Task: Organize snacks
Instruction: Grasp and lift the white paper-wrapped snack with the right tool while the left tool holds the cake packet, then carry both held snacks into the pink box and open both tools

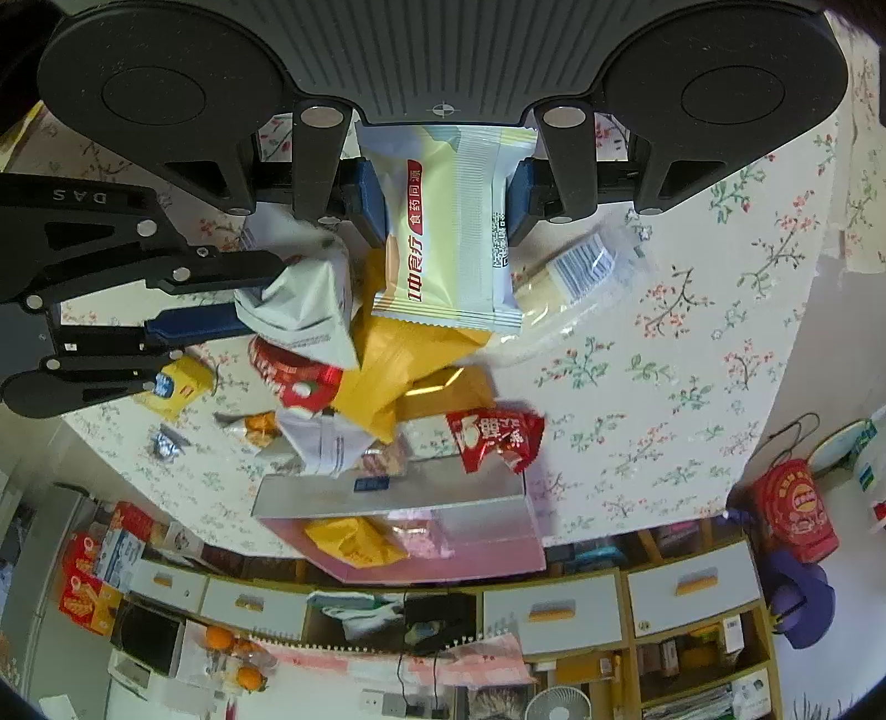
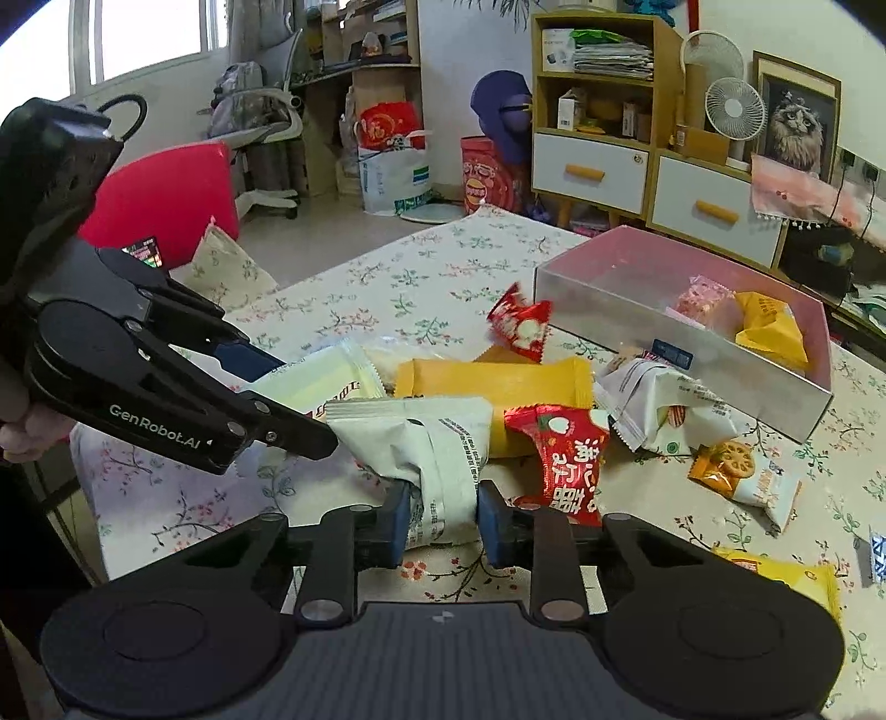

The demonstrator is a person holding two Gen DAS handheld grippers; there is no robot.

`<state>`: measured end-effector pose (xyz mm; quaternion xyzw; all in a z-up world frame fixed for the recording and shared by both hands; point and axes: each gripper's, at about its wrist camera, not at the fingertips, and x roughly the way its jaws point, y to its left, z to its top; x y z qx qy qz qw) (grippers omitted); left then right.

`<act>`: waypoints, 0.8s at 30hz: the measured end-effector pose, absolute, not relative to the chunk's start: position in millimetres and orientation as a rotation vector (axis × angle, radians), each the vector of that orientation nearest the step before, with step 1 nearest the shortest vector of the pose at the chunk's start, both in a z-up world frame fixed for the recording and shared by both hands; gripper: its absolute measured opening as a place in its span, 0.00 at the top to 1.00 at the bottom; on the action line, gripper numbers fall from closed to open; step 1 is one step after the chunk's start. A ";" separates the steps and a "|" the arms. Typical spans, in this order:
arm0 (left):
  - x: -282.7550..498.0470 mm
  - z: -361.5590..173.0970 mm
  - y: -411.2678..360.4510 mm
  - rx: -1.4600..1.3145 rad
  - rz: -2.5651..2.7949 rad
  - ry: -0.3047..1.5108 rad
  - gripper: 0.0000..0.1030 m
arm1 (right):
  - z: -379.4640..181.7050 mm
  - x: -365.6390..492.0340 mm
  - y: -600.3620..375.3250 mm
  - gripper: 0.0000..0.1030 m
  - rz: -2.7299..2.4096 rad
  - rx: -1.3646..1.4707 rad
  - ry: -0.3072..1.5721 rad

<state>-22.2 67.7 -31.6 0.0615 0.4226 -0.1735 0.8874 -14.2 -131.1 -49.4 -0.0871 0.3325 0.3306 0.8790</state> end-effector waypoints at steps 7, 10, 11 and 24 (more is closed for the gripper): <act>-18.1 -13.1 63.6 0.110 -0.380 0.827 0.60 | -28.9 -15.1 -140.3 1.00 0.693 -0.121 0.658; -12.6 -11.1 61.7 0.105 -0.375 0.822 0.60 | -26.8 -14.5 -141.4 1.00 0.684 -0.121 0.657; -11.4 -10.8 61.5 0.104 -0.373 0.823 0.60 | -27.6 -15.1 -142.0 1.00 0.682 -0.123 0.661; 23.4 11.6 53.5 0.061 -0.342 0.757 0.60 | 11.8 19.6 -170.8 1.00 0.571 -0.076 0.539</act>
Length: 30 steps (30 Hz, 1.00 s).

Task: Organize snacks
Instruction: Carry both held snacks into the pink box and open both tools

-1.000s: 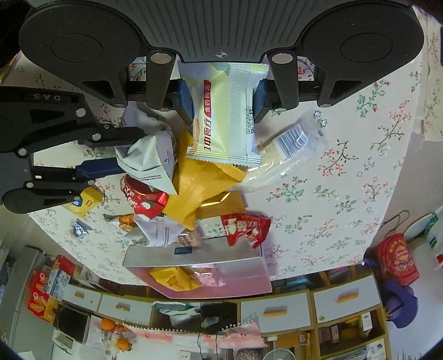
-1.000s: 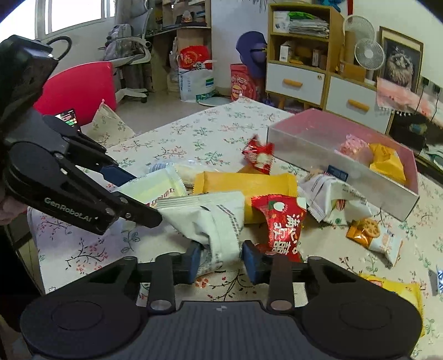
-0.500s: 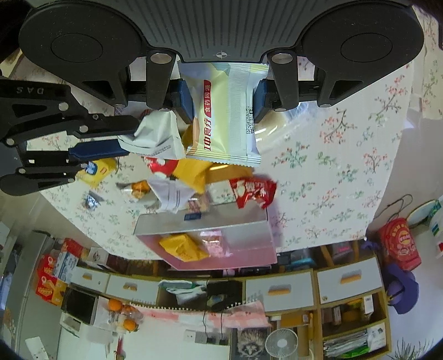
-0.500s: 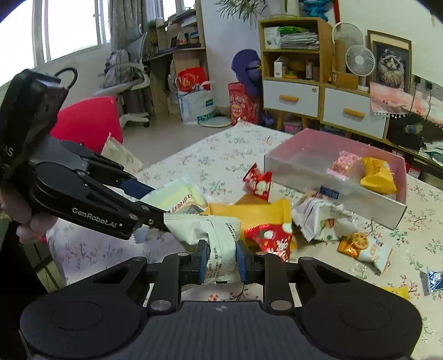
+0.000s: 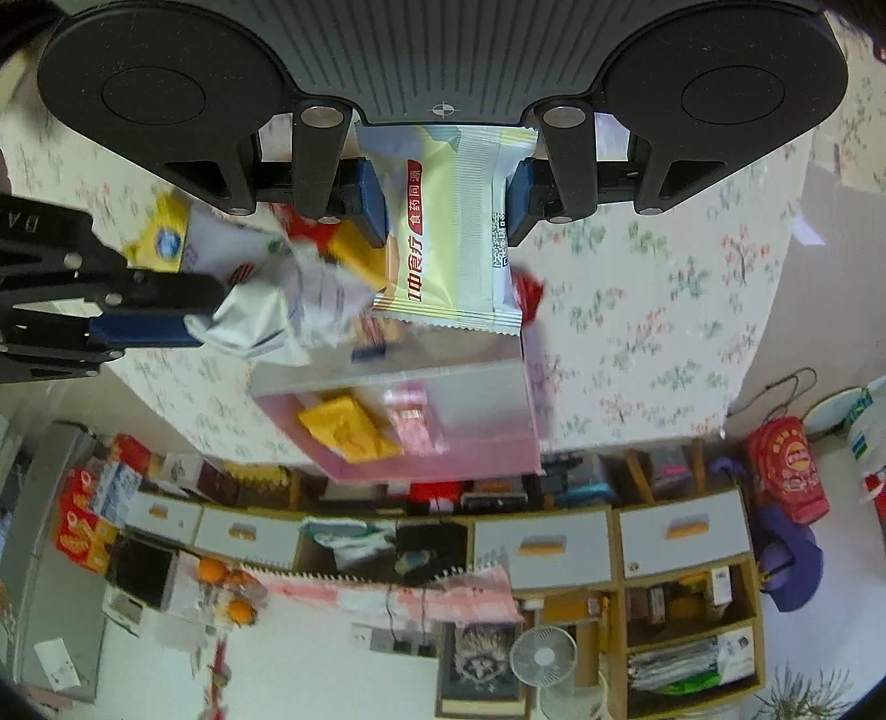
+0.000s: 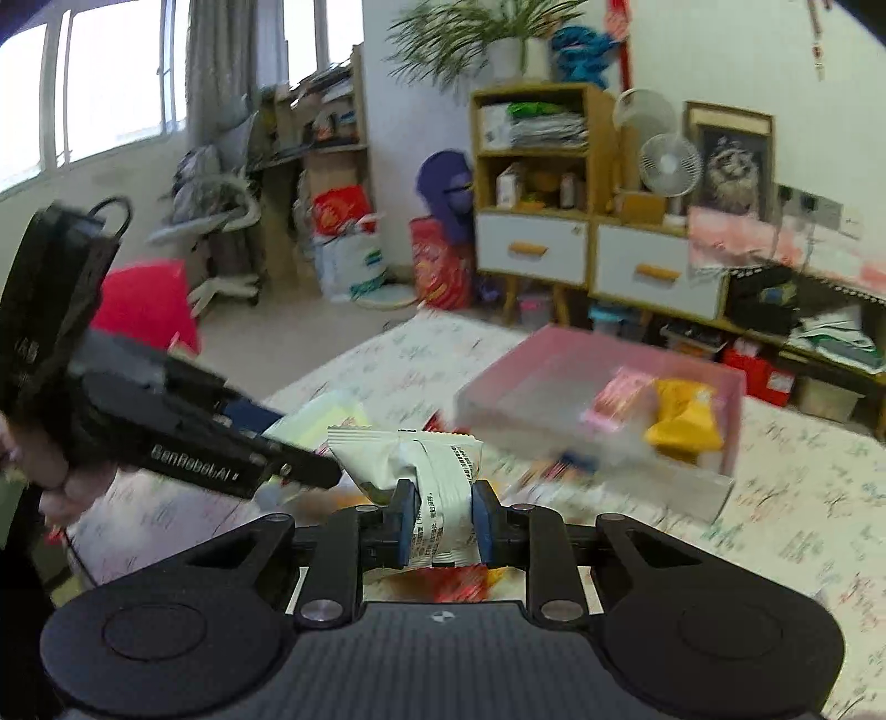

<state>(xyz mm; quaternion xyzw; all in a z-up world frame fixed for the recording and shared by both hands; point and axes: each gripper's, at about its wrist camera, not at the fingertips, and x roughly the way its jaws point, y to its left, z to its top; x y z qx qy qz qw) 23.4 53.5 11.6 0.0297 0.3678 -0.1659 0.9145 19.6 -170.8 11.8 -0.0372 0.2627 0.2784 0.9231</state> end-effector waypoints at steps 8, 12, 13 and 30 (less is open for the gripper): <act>74.3 17.9 32.1 0.039 -0.333 0.719 0.60 | 14.7 77.8 -192.4 1.00 0.432 -0.005 0.518; 103.8 11.9 22.7 0.038 -0.301 0.708 0.60 | 4.5 104.6 -201.0 1.00 0.368 0.029 0.540; 112.3 9.3 19.9 0.036 -0.292 0.709 0.60 | 0.9 111.2 -202.0 1.00 0.355 0.033 0.548; 222.8 -35.1 -5.4 0.107 -0.256 0.796 0.60 | -36.1 159.0 -212.6 1.00 0.293 0.107 0.681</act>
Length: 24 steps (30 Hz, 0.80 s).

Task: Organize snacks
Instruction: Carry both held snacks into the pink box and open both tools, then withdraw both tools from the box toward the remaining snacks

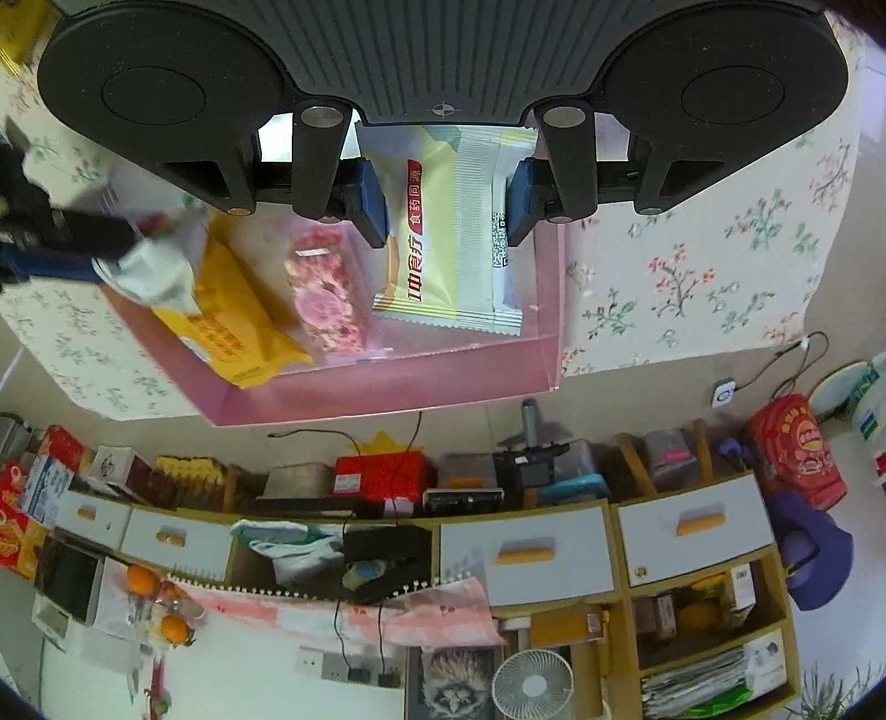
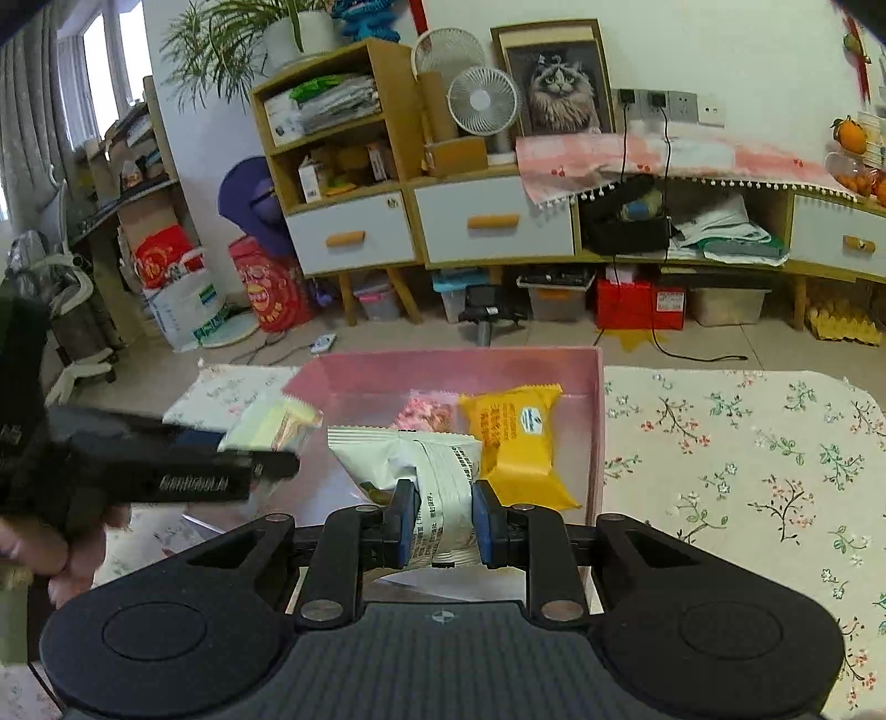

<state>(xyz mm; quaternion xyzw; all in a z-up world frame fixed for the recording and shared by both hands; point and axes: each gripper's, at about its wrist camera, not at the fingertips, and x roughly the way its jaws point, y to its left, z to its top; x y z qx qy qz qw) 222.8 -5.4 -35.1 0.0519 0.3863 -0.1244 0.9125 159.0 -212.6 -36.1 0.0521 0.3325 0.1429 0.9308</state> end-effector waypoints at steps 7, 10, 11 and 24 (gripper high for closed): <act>241.7 -44.9 -12.8 0.153 -0.241 0.782 0.60 | -36.6 163.2 -216.2 1.00 0.263 0.091 0.675; 244.8 -49.0 -16.4 0.179 -0.245 0.769 0.58 | -37.0 165.5 -215.8 1.00 0.250 0.084 0.672; 244.4 -50.0 -16.9 0.183 -0.249 0.760 0.57 | -37.1 166.9 -216.3 1.00 0.249 0.090 0.674; 229.2 -40.3 -2.0 0.084 -0.288 0.769 0.22 | -20.7 165.3 -236.7 0.64 0.250 0.260 0.652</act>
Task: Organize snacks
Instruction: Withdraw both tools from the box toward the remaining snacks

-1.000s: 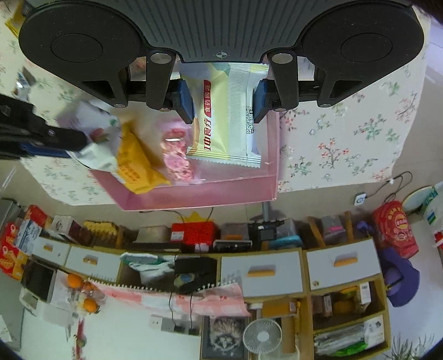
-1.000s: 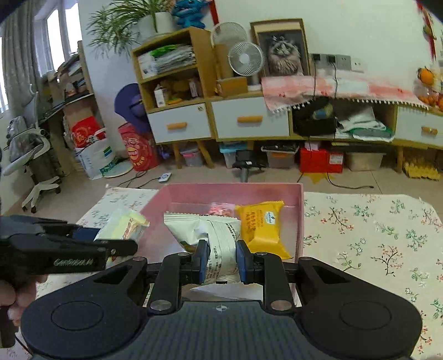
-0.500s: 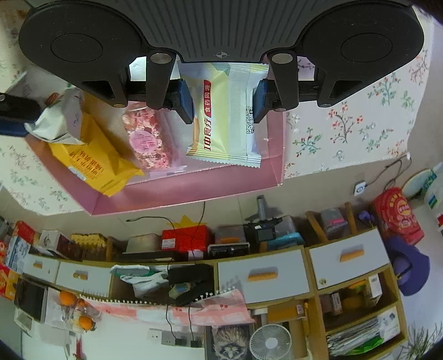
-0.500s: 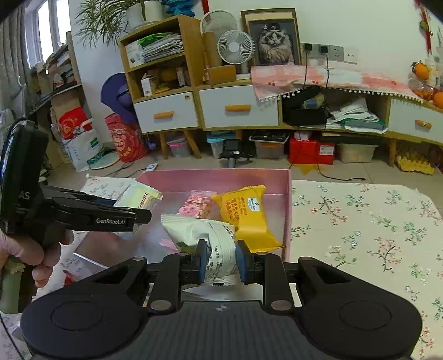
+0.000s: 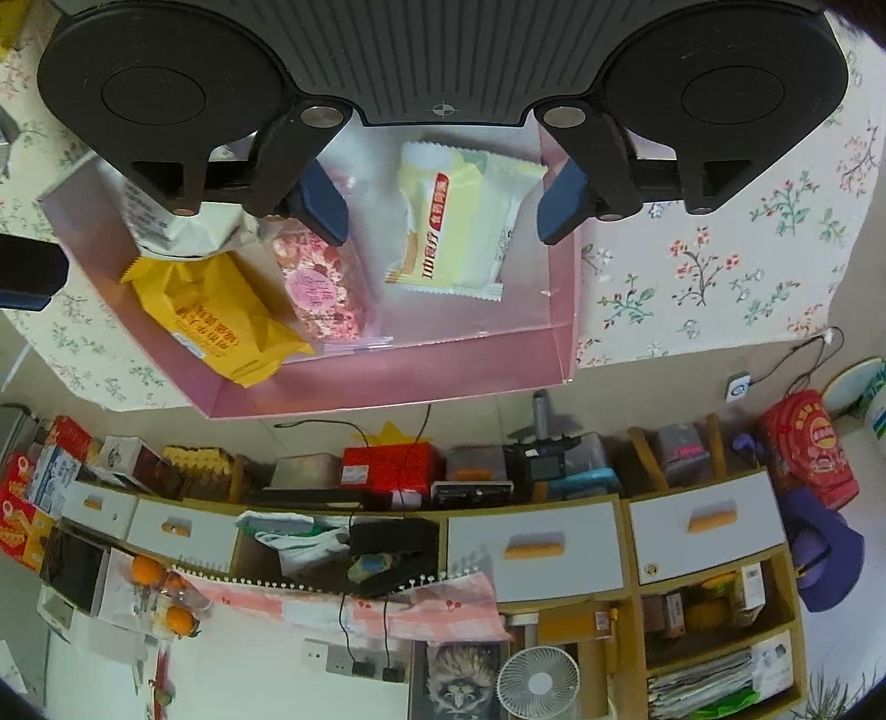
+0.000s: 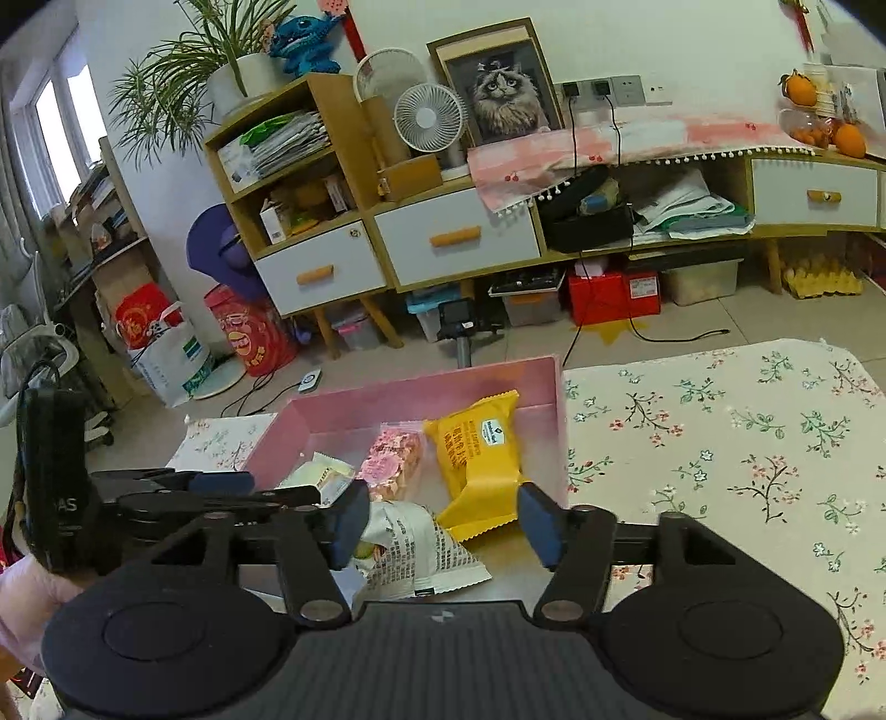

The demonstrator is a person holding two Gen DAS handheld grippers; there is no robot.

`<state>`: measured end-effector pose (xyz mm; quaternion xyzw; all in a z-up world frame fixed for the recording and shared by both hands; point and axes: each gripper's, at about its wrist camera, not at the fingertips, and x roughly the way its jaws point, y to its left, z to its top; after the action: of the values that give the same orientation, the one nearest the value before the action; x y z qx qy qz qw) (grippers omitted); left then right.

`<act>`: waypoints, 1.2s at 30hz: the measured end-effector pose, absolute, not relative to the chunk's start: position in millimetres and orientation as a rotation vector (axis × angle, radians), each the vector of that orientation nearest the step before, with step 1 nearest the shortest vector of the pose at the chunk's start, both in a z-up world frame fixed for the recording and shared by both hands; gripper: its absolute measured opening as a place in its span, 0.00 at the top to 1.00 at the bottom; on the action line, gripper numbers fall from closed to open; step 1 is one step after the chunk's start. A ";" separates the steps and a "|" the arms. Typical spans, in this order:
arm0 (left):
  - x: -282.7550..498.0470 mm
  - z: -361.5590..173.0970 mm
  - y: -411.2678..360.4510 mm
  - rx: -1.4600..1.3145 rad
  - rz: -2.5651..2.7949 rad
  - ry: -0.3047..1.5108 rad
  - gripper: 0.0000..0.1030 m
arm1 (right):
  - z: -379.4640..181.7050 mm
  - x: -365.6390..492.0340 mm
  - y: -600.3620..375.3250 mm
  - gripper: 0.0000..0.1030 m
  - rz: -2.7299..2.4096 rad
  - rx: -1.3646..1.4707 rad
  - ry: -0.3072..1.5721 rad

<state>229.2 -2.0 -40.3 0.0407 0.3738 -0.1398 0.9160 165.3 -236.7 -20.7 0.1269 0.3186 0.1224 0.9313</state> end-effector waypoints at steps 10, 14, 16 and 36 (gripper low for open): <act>187.6 -16.0 3.8 0.066 -0.319 0.775 0.08 | -7.4 145.4 -234.1 0.31 0.284 0.225 0.641; 165.5 -12.6 5.9 0.083 -0.335 0.789 0.07 | -1.5 131.4 -229.3 0.27 0.302 0.188 0.630; 155.3 -12.3 6.9 0.091 -0.338 0.800 0.07 | 0.5 123.9 -226.5 0.27 0.314 0.165 0.627; 63.0 -39.1 28.1 0.106 -0.434 0.773 0.06 | -15.4 60.3 -226.4 0.25 0.337 -0.017 0.652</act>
<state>63.0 28.1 -39.1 0.0515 0.3738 -0.2101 0.9019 60.3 -226.4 -15.4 -0.0082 0.3187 0.1646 0.9334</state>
